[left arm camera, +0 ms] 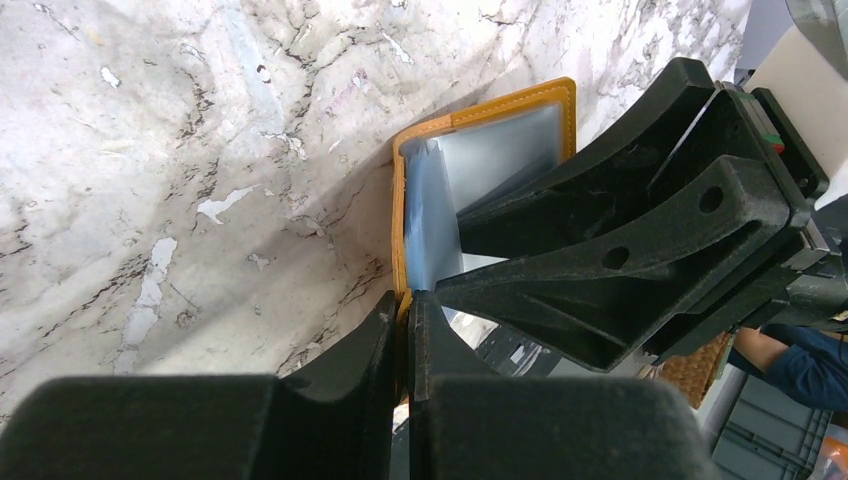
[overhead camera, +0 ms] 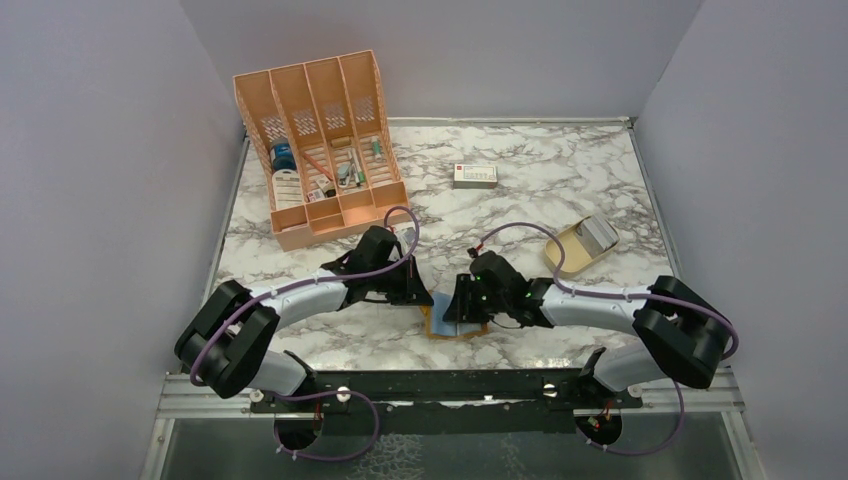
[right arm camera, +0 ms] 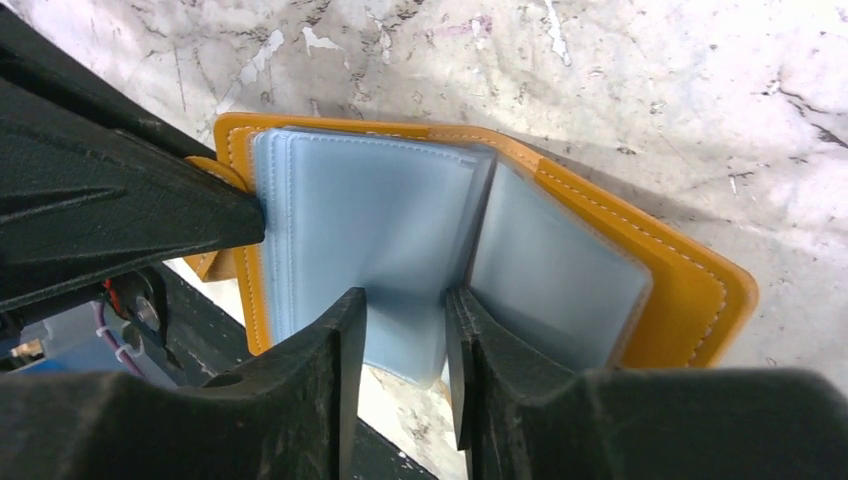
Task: Put the credit cards into the card holder
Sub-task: Open the card holder at the center of the board.
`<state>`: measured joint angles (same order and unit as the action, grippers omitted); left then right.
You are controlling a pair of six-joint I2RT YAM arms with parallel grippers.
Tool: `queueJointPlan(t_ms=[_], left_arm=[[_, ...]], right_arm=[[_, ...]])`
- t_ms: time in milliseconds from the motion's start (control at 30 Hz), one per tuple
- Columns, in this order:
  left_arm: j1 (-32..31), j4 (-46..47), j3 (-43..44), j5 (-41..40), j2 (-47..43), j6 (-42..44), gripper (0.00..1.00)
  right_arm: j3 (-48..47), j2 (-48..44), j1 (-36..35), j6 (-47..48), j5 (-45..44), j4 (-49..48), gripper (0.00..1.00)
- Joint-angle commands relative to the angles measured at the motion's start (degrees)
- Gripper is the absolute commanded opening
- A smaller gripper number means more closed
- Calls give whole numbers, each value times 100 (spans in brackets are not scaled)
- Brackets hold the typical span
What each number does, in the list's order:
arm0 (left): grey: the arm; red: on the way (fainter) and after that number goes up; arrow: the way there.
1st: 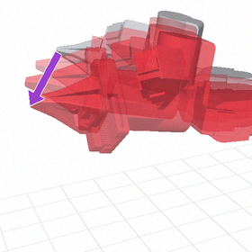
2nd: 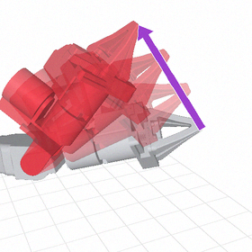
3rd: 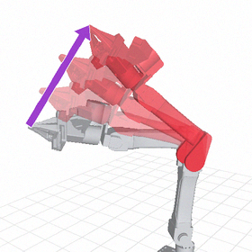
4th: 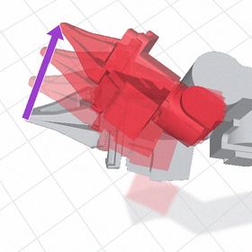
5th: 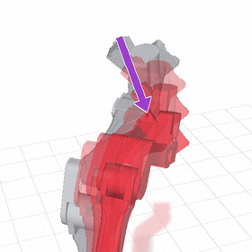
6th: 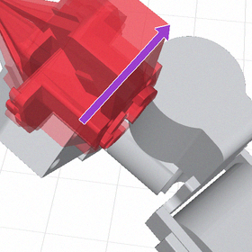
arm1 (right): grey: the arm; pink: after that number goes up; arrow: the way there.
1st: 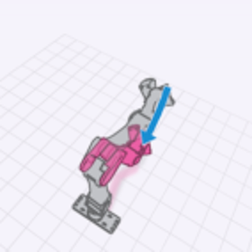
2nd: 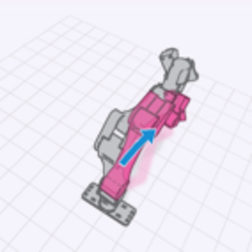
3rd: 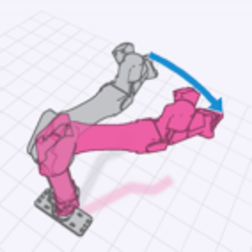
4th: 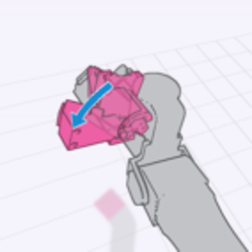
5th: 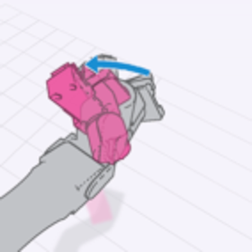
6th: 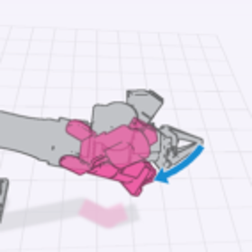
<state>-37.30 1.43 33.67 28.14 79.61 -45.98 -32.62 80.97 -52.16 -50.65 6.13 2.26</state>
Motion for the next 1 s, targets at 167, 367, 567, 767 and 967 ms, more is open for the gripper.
queueJointPlan(t_ms=[167, 367, 567, 767, 967], left_arm=[[3, -17, -34, 107, -178, -39, 0], [-2, -511, 166, -248, -116, 200, 1], [19, -1664, 647, -1231, -174, 536, 28], [21, -1792, 827, -1307, -428, 429, 43], [-14, -1302, 735, -559, -601, 247, 39]], right_arm=[[165, -124, -40, 30, -326, 4, 20], [259, -250, -40, 36, -422, -102, 8], [492, -431, -40, -66, -268, -446, 7], [452, -389, -39, -106, -234, -560, 6], [520, -401, -40, -221, -203, -691, 5]])
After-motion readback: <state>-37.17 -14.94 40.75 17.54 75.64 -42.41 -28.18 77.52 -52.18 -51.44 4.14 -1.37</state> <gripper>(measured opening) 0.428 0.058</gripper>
